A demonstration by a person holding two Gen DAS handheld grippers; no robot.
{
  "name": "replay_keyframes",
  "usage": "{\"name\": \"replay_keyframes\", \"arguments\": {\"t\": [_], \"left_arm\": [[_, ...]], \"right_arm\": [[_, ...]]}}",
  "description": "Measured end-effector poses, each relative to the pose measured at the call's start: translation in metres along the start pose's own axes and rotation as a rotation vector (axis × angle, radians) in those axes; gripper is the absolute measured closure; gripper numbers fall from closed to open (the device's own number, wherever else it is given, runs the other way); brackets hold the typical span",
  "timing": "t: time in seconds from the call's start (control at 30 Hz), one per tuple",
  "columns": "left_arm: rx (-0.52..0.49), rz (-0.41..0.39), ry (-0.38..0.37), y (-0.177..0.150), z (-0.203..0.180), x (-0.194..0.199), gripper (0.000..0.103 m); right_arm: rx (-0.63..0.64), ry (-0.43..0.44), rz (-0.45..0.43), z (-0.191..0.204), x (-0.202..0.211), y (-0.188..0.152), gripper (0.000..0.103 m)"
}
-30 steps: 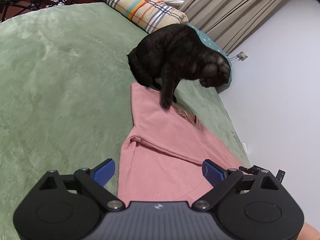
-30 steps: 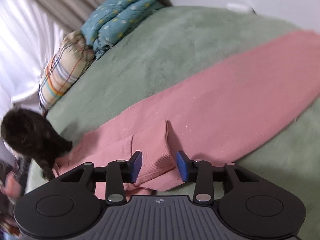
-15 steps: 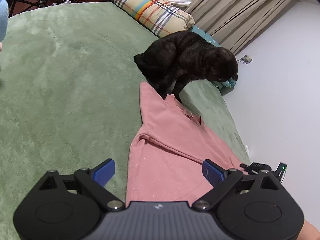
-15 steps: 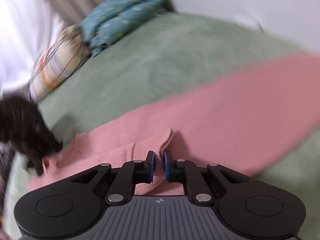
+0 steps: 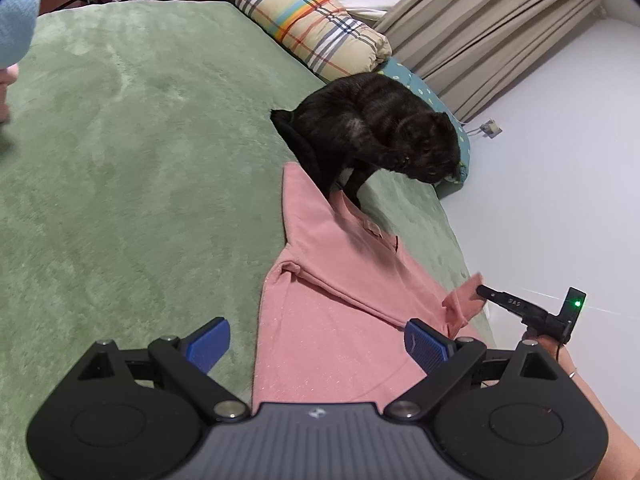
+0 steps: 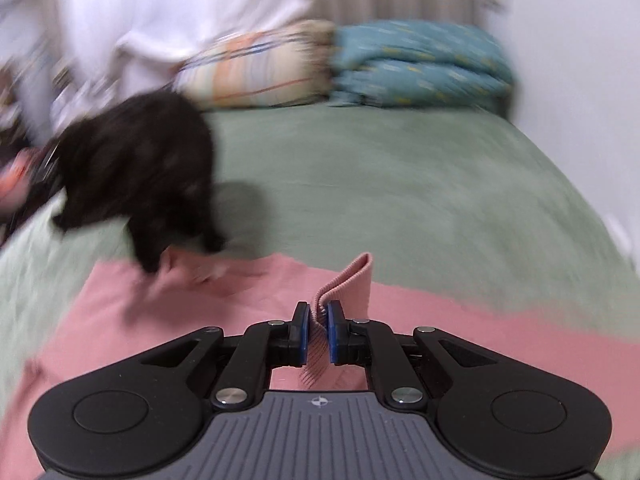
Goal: Fold clothes
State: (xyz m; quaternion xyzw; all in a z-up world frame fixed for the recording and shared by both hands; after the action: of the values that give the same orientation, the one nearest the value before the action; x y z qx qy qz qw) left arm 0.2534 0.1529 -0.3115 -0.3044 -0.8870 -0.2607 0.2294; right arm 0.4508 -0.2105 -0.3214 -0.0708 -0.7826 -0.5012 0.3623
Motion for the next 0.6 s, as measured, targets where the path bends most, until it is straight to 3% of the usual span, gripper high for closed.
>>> {"name": "replay_keyframes", "arguments": {"t": [0.07, 0.17, 0.23, 0.3, 0.33, 0.4, 0.47, 0.6], "left_arm": [[0.008, -0.004, -0.002, 0.0, 0.003, 0.003, 0.009], [0.017, -0.009, -0.003, 0.001, 0.006, 0.006, 0.009], [0.024, -0.012, -0.004, 0.002, 0.009, 0.008, 0.009], [0.029, -0.014, -0.004, 0.002, 0.012, 0.009, 0.009], [0.032, -0.014, -0.004, 0.003, 0.013, 0.009, 0.009], [0.039, -0.012, -0.001, 0.002, 0.016, 0.01, 0.009], [0.041, -0.006, -0.002, 0.002, 0.016, 0.008, 0.009], [-0.014, 0.07, -0.064, 0.0, -0.016, -0.014, 0.009]], "right_arm": [[0.215, 0.041, -0.017, 0.035, -0.003, 0.009, 0.094], [0.352, 0.147, -0.025, 0.069, -0.006, 0.01, 0.094], [0.379, 0.196, -0.017, 0.081, -0.008, 0.01, 0.083], [0.244, 0.19, -0.038, 0.066, -0.005, 0.015, 0.061], [0.18, 0.18, -0.057, 0.056, -0.002, 0.016, 0.061], [-0.071, 0.14, -0.108, 0.017, 0.008, 0.012, 0.061], [-0.266, 0.093, -0.062, -0.015, 0.012, -0.012, 0.064], [-0.305, 0.065, 0.051, -0.028, 0.014, -0.067, 0.072]]}}
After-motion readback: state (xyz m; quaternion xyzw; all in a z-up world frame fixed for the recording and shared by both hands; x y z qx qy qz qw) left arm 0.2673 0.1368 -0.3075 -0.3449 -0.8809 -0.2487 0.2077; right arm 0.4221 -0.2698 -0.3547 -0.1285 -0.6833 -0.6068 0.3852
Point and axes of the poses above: each gripper's, at about its wrist camera, not at the fingertips, and x roughly against the way its jaws point, z to its left, y to its top, the point moved 9 cm from there along -x, roughly the way its jaws point, and after that the axes turned 13 degrees about x, right-handed, at the moved point
